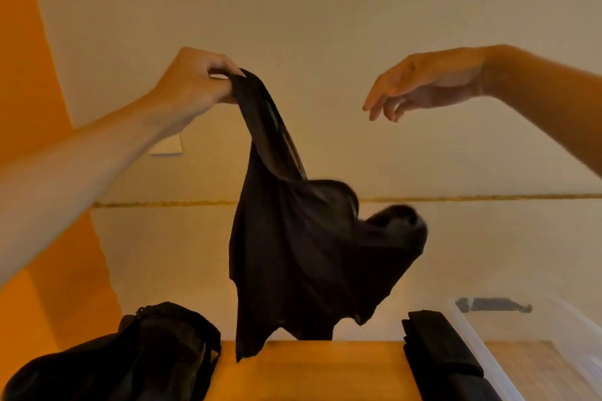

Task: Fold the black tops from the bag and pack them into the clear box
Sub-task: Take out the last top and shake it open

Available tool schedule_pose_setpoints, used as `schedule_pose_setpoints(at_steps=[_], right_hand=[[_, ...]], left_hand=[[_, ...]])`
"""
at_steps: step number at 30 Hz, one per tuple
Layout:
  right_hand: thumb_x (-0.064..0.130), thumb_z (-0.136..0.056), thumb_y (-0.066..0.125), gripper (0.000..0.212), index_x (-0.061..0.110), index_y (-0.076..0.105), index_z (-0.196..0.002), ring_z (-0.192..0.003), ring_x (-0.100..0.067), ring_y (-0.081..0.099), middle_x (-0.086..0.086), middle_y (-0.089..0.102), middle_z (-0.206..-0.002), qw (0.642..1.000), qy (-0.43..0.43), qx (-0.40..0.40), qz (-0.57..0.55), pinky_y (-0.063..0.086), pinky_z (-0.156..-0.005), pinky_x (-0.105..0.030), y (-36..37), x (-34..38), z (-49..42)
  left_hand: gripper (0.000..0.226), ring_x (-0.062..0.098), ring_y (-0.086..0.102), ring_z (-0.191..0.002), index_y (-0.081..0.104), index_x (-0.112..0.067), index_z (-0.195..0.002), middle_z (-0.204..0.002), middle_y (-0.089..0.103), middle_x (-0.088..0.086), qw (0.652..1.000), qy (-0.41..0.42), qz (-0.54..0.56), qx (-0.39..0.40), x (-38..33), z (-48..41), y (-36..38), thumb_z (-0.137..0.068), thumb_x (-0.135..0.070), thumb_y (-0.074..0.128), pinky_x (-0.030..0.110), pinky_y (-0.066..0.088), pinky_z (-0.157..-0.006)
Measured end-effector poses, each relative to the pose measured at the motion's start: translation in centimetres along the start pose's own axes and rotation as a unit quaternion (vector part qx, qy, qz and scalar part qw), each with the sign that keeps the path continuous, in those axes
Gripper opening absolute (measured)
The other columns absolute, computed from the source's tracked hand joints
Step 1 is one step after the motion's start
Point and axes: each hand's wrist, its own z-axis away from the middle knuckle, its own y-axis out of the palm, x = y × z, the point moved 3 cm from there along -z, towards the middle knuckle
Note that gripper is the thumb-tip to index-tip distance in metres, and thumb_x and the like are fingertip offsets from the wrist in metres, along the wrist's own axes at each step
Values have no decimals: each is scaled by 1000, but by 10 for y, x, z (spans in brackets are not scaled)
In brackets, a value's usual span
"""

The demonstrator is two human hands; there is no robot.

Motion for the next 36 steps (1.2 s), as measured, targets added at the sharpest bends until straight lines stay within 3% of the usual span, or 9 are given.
schedule_pose_setpoints(at_steps=[6,11,14,16,19,21,24,33,36], right_hand=[[14,-99,65,49,27,51,-144,-113,-15,67,6,69,-128,997,-43,-70,7,55,-93,-33,57,26,-50],[18,-98,65,29,7,66,-125,-93,-20,56,-10,67,-107,994,-78,-27,-70,45,-80,-27,88,29,-64],[25,-97,68,32,-1,70,-115,-88,-25,57,-17,64,-96,989,-79,-88,-85,47,-83,-34,86,24,-67],[22,-98,67,26,-2,68,-109,-69,-19,55,-10,60,-77,982,-88,-138,-93,45,-69,-29,84,22,-66],[23,-100,65,16,8,68,-99,-57,-13,46,2,56,-66,969,-103,-207,-88,36,-54,-24,77,24,-59],[31,-98,68,23,9,71,-106,-65,-14,62,0,67,-79,962,-98,-243,-84,48,-59,-23,72,26,-57],[38,-93,71,33,11,73,-113,-92,-12,75,-3,76,-101,952,-76,-283,-85,60,-77,-26,61,21,-53],[43,-93,70,24,21,73,-104,-102,-14,70,1,74,-108,892,-22,-393,-221,57,-75,-22,30,-23,-11],[41,-93,72,23,20,69,-99,-82,-9,63,4,68,-101,863,34,-438,-249,50,-61,-18,23,-45,-4]], left_hand=[[15,19,75,-98,78,-4,-98,-100,78,10,993,45,64,88,-19,14,53,-86,4,74,27,58,-89],[14,28,72,-104,77,-5,-99,-107,76,15,985,37,139,96,-16,25,56,-88,3,72,41,58,-97],[28,27,71,-107,65,-9,-117,-115,72,13,955,-40,290,55,-9,37,59,-93,5,64,39,60,-90],[27,25,71,-96,54,-14,-120,-106,71,7,904,-137,400,63,6,54,70,-95,-10,63,36,58,-79],[32,19,73,-98,62,-19,-115,-103,75,-3,936,-196,236,170,35,93,94,-89,-32,76,33,58,-87],[28,12,72,-105,69,-24,-119,-111,77,-7,944,-213,146,203,53,115,105,-92,-30,74,37,56,-100],[29,13,69,-115,69,-24,-127,-122,74,-6,927,-228,202,218,75,132,108,-100,-32,63,41,52,-105],[26,8,67,-82,71,-18,-95,-89,71,0,982,-144,-53,108,92,109,56,-103,-36,55,30,48,-79],[32,3,67,-80,76,-24,-91,-83,72,-8,989,-130,-51,57,86,100,44,-104,-40,52,25,48,-75]])
